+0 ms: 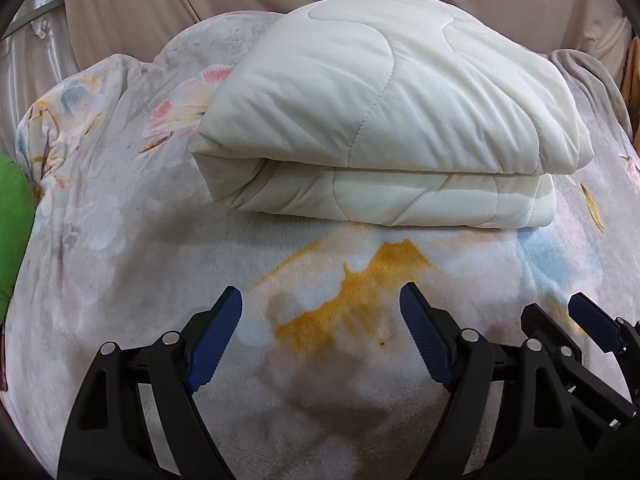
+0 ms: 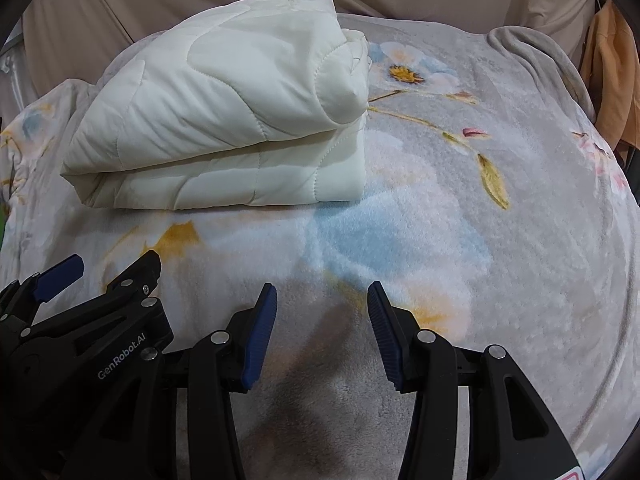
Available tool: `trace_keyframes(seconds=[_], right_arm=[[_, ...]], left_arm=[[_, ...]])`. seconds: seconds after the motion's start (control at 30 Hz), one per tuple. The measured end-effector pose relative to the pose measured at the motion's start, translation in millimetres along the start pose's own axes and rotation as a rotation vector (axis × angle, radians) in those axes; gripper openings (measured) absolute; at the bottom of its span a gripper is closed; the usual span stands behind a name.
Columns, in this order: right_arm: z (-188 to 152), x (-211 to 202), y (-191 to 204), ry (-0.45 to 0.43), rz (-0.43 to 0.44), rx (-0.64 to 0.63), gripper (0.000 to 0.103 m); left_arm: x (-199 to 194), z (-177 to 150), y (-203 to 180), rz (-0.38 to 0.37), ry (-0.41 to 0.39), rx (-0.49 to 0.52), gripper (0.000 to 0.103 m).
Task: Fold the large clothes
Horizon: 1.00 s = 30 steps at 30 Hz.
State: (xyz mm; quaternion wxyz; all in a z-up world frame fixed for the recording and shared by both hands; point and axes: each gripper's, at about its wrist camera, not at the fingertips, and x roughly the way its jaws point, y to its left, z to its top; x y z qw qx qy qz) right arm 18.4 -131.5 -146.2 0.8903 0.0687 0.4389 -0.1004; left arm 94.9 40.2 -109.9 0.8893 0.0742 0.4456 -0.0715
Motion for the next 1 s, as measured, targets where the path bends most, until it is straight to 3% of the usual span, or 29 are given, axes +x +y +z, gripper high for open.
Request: trace_keyframes(seconds=[1.0], right_arm=[[5.6, -6.6, -0.3, -0.010, 0.001, 0.011, 0.047]], left_arm=[[-2.3, 5.7, 2.2, 0.003, -0.010, 0.011, 0.074]])
